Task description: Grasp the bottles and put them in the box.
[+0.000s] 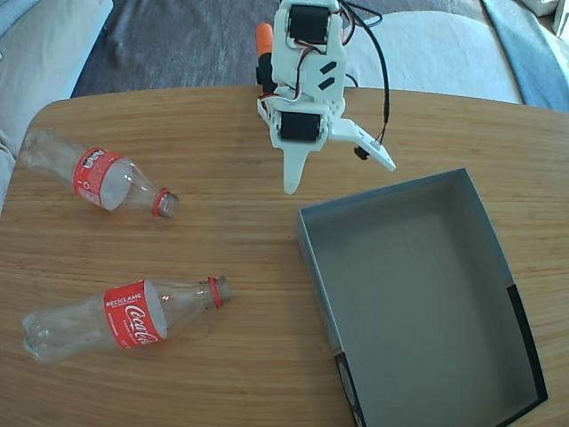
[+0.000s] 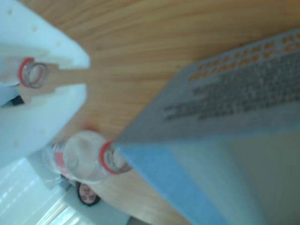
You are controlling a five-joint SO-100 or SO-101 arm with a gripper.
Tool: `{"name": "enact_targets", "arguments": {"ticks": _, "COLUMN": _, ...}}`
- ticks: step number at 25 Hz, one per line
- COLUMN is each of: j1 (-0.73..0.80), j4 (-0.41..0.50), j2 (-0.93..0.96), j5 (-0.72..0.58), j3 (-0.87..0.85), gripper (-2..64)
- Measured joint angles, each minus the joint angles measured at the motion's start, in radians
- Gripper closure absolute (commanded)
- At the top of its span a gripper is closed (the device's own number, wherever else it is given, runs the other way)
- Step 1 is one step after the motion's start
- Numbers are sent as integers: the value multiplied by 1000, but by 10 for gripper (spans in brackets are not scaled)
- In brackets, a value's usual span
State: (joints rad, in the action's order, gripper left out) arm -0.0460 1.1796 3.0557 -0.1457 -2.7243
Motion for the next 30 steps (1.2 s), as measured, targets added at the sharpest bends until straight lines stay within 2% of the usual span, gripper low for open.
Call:
{"name": "enact_targets", "arguments": {"ticks": 3, "j1": 0, "j4": -61, "j2": -67, "j5": 0, "j3": 66, "gripper": 618}}
{"name": "enact_targets", "arguments": {"ticks": 7, "j1": 0, "j4": -98, "j2": -184, "j5": -25, "j3": 156, "gripper": 618}}
{"name": "enact_targets", "arguments": {"ticks": 10, "j1": -3, "j4": -127, "j2": -308, "j5": -127, "j3": 245, "gripper": 618}}
{"name": "enact_targets", "arguments": {"ticks": 13, "j1": -67, "j4": -144, "j2": -400, "j5": -222, "j3": 350, "gripper": 618}}
{"name": "enact_targets", "arguments": {"ticks": 19, "j1": -140, "j4": -143, "j2": -572, "j5": -397, "j3": 512, "gripper": 618}}
{"name": "enact_targets", "arguments": {"ticks": 30, "j1": -166, "j4": -143, "j2": -799, "j5": -417, "j3": 669, "gripper": 618}}
